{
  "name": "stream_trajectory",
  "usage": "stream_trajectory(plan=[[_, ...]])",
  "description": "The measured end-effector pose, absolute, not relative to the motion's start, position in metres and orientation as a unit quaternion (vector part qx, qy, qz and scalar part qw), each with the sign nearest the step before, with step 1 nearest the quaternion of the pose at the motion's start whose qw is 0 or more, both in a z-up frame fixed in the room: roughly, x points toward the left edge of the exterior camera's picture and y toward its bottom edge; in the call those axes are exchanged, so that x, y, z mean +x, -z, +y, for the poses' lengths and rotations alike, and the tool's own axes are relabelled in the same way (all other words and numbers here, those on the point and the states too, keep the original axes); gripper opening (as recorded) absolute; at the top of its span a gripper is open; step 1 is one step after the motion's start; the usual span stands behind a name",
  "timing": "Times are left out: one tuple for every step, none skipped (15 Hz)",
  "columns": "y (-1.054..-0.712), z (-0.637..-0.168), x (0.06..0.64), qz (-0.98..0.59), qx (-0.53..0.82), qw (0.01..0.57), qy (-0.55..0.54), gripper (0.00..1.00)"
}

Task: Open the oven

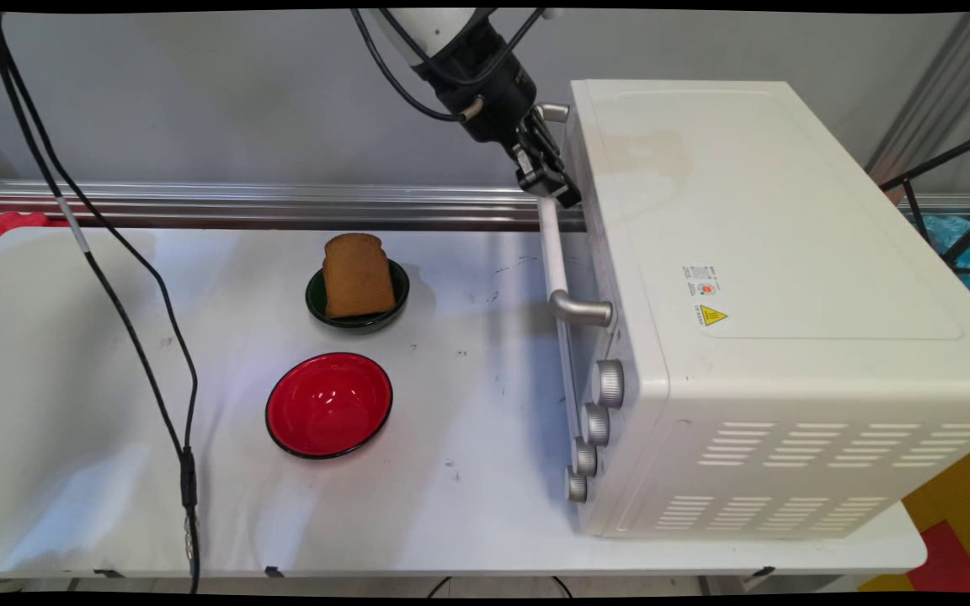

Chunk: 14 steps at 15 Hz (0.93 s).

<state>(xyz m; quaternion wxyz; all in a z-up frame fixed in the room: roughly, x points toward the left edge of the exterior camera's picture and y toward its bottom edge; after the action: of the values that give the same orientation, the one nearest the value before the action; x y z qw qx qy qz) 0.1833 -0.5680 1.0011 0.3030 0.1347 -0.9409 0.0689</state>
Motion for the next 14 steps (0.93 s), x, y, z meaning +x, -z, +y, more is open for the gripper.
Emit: stream_trajectory(plan=[[-0.999, -0.568, 0.185, -0.942, 0.136, 0.298, -0.069, 0.00], [-0.998, -0.569, 0.187, -0.943, 0.137, 0.295, -0.068, 0.00], [-0.996, -0.569, 0.190, -0.945, 0.139, 0.290, -0.067, 0.00], [-0.995, -0.569, 0.192, -0.945, 0.140, 0.286, -0.067, 0.00], [-0.993, -0.567, 0.197, -0.947, 0.143, 0.281, -0.066, 0.00], [-0.992, -0.566, 0.201, -0.948, 0.145, 0.277, -0.064, 0.00], [-0.990, -0.565, 0.205, -0.949, 0.148, 0.272, -0.062, 0.00], [-0.988, -0.563, 0.212, -0.950, 0.151, 0.265, -0.060, 0.00], [-0.985, -0.560, 0.220, -0.952, 0.154, 0.259, -0.057, 0.00], [-0.982, -0.559, 0.225, -0.953, 0.156, 0.254, -0.055, 0.00], [-0.979, -0.556, 0.235, -0.953, 0.162, 0.249, -0.054, 0.00], [-0.973, -0.553, 0.243, -0.954, 0.164, 0.245, -0.051, 0.00], [-0.970, -0.552, 0.245, -0.955, 0.164, 0.243, -0.049, 0.00], [-0.964, -0.551, 0.250, -0.955, 0.165, 0.242, -0.047, 0.00]])
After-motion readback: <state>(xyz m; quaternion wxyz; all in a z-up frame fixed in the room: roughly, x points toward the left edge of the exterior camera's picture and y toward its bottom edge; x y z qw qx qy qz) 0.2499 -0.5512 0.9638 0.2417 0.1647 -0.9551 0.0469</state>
